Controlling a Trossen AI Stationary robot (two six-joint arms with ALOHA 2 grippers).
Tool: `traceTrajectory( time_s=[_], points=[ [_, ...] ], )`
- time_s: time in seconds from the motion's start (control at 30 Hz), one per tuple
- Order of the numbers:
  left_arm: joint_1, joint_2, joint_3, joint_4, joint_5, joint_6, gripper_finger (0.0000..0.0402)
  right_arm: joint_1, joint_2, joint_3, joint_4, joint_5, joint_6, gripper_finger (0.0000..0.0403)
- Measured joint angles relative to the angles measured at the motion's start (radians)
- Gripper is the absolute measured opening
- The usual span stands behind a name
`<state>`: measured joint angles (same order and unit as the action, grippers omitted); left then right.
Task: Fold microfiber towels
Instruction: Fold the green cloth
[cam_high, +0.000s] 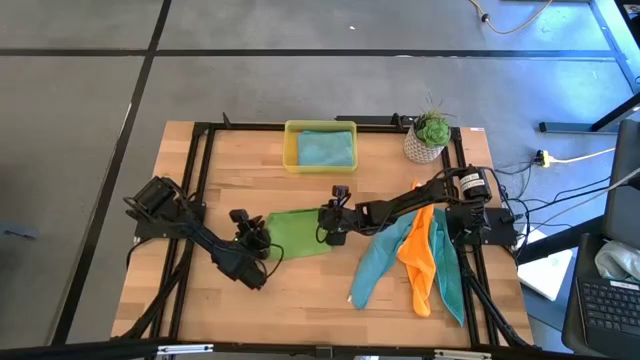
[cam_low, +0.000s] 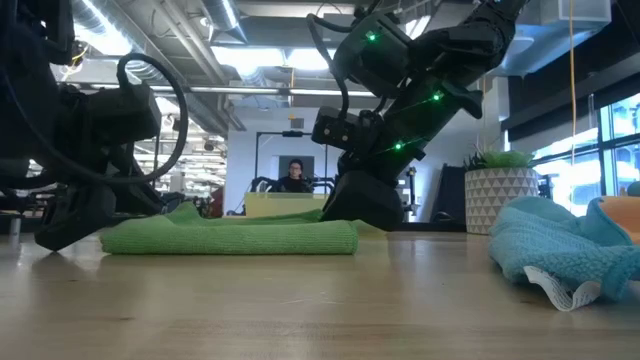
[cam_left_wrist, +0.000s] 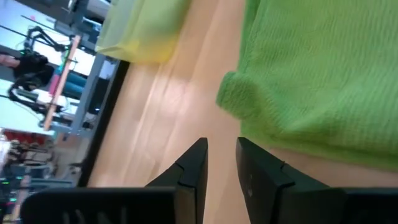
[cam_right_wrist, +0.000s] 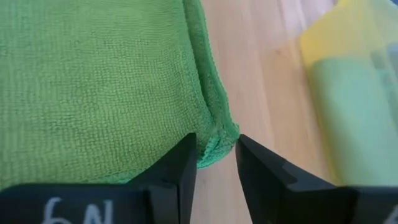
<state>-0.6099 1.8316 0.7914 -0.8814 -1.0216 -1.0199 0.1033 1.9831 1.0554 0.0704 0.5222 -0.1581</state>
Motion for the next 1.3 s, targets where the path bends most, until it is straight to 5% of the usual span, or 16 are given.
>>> traceTrajectory(
  time_s=[0.37,0.53,0.6,0.77,0.83,1.3],
  points=[
    [-0.086,0.002,0.127,0.120,-0.234,0.157,0.0067,0.063,-0.002,0.017,0.007,0.243,-0.085,0.0113],
    [-0.037,0.002,0.061,0.250,-0.193,0.201,0.0067,0.096,-0.003,0.047,0.005,0.297,-0.114,0.0113],
    [-0.007,0.002,0.027,0.276,-0.165,0.218,0.0067,0.110,-0.003,0.073,0.006,0.243,-0.114,0.0113],
    [0.073,0.002,-0.003,0.281,-0.161,0.264,0.0067,0.126,-0.004,0.126,0.073,-0.198,-0.010,0.0113],
    [0.106,0.001,-0.011,0.287,-0.140,0.264,0.0067,0.120,-0.005,0.131,0.084,-0.288,0.055,0.0113],
    [0.193,-0.006,-0.038,0.314,-0.024,0.256,0.0066,0.094,0.064,0.130,-0.051,-0.428,0.154,0.0113]
  ],
)
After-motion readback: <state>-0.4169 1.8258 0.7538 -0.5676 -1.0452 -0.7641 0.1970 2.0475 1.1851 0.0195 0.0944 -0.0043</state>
